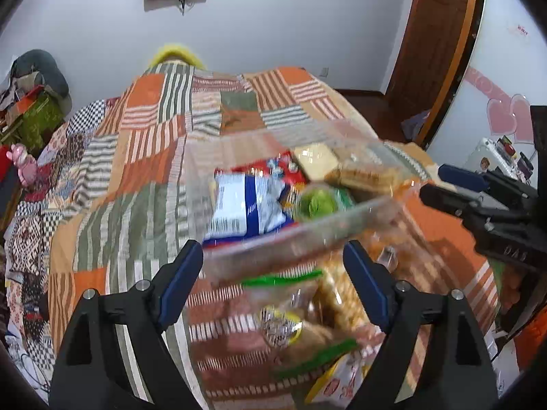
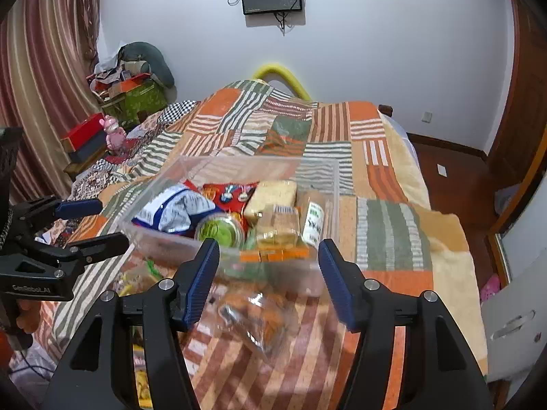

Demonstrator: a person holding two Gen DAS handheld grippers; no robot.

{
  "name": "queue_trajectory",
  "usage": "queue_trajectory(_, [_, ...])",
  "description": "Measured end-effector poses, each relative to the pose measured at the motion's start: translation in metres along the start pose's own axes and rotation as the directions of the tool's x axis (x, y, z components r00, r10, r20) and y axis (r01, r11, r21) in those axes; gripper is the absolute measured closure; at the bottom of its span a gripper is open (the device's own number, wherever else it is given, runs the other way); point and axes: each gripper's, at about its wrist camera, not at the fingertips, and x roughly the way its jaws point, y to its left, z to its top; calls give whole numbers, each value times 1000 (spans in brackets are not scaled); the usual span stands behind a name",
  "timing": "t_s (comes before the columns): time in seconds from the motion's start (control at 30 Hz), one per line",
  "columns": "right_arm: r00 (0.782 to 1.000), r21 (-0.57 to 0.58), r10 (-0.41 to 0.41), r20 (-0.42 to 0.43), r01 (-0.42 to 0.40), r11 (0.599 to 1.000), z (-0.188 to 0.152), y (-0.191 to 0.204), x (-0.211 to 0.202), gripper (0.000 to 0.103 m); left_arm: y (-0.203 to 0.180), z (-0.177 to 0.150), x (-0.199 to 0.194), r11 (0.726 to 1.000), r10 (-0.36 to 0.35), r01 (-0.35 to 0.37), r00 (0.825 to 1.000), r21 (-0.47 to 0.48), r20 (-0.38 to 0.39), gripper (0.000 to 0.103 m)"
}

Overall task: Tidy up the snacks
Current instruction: 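Grasp the green-trimmed cookie bag with the left tool while the right tool grasps the clear cracker bag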

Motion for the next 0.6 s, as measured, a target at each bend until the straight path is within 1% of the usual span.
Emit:
queue_trajectory(0.1, [1000, 17, 8, -19, -8, 1000, -10, -2, 2, 45, 1, -12, 7, 1000, 3, -3, 1000, -2, -26, 18])
queue_trajectory(0.2, [998, 32, 18, -52, -16, 999, -20, -4, 8, 45, 3, -26, 19, 1000, -9, 7, 997, -18, -72, 18])
queue_trajectory(0.23, [998, 36, 23, -60, -21, 999, -22, -4, 9, 43, 4, -28, 23, 1000, -14, 12, 996, -25, -84, 18])
queue_trajectory(0.3, [996, 43, 36, -78, -33, 999, -29, -4, 13, 37, 6, -37, 30, 999, -30, 26, 994, -45, -107, 18])
queue_trajectory(0.4, [994, 49, 45, -102, -41, 998, -36, -3, 20, 32, 11, -51, 43, 997, -50, 40, 989, -73, -140, 18])
queue_trajectory(0.47, [991, 55, 56, -120, -49, 997, -40, -1, 25, 30, 12, -57, 48, 996, -44, 32, 988, -80, -151, 18])
queue_trajectory(0.6, [987, 71, 67, -145, -57, 996, -41, 2, 38, 30, 11, -62, 58, 998, -18, 9, 987, -61, -157, 18])
